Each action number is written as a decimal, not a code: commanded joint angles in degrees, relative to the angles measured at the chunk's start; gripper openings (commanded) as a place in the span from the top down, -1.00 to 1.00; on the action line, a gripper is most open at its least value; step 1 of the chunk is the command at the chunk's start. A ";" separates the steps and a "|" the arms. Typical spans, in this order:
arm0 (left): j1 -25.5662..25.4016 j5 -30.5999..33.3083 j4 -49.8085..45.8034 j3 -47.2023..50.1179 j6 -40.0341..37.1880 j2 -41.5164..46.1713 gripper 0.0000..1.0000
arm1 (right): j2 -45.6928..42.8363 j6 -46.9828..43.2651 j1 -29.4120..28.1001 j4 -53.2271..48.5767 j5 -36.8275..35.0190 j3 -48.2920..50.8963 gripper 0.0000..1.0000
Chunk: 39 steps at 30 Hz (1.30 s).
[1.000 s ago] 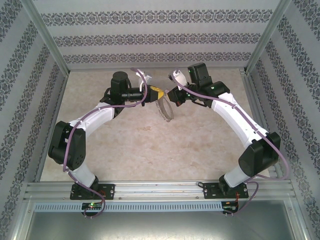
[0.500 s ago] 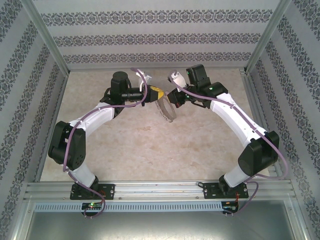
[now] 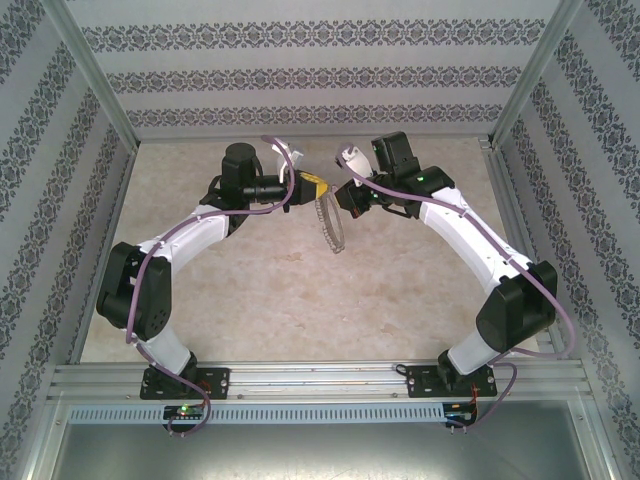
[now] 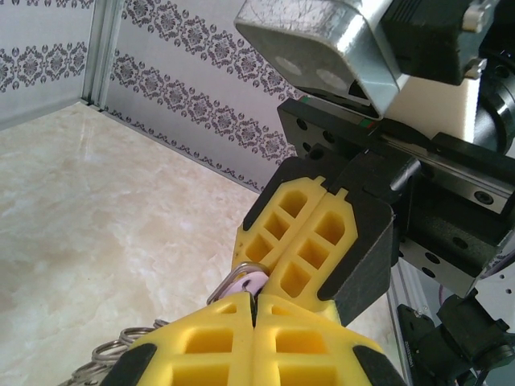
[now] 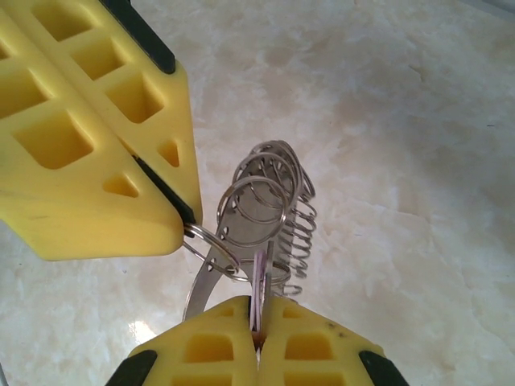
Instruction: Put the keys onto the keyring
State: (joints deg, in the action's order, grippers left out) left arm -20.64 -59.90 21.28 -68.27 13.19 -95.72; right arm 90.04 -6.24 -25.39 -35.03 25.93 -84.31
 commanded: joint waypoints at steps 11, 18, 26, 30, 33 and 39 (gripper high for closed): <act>-0.47 -0.94 0.67 -1.40 -1.24 1.15 1.00 | -0.78 -0.92 -0.20 -0.48 -0.36 -4.76 1.00; -0.52 -0.38 0.65 -1.09 -1.37 1.23 1.00 | -0.41 -0.95 -0.11 -0.70 -1.31 -5.41 1.00; -0.53 3.32 2.67 0.66 -0.48 2.28 0.37 | -0.70 -0.22 0.78 0.24 -1.95 -5.07 1.00; -0.43 4.60 4.74 1.53 1.13 2.47 0.28 | -0.69 0.09 1.32 0.57 -1.87 -4.89 1.00; -0.32 5.66 5.57 1.95 1.68 2.63 0.24 | -0.53 0.26 1.63 0.69 -2.03 -4.73 1.00; 0.75 9.02 9.93 5.07 3.87 3.89 0.17 | 0.81 0.45 2.35 0.57 -2.07 -5.06 1.00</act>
State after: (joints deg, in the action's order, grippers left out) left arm -20.51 -52.80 25.65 -64.97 14.98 -94.21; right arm 90.15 -6.22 -23.70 -35.83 24.34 -87.66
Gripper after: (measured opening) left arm 0.411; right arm 0.056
